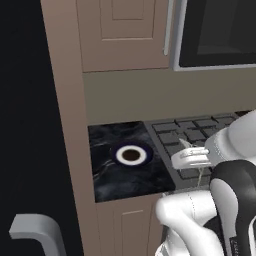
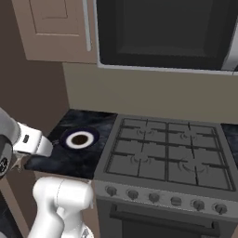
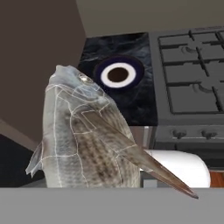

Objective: Place the fish on the counter behind the older fish on the same shelf of the fridge to maintain FIFO order. Close the fridge door when finished.

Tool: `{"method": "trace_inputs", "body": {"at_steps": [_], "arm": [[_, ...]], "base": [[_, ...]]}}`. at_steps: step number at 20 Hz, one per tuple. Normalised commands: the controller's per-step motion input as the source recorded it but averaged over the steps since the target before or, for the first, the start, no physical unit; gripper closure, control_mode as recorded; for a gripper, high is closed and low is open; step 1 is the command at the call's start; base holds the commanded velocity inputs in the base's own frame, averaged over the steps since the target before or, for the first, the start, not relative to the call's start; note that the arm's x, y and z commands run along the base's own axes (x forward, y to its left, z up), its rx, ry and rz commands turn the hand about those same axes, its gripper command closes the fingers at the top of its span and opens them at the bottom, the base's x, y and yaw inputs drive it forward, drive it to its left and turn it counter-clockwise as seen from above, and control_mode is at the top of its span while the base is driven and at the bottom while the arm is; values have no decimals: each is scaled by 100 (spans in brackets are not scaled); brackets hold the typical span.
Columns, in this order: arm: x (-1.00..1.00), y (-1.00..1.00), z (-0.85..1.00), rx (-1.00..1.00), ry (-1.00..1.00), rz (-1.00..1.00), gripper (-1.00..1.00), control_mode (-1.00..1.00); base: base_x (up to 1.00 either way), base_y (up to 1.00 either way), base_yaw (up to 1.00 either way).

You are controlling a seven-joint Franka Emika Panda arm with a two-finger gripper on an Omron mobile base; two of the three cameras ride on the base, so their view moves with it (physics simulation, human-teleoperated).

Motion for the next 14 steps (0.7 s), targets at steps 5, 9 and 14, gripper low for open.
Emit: {"method": "trace_inputs", "body": {"at_steps": [5, 9, 14], "arm": [[0, 0, 0, 0, 0, 0, 100, 100], [0, 0, 0, 0, 0, 0, 100, 100], [0, 0, 0, 0, 0, 0, 100, 100]], "base": [[-90, -16, -8], [-86, -3, -8], [-89, 0, -5]]}}
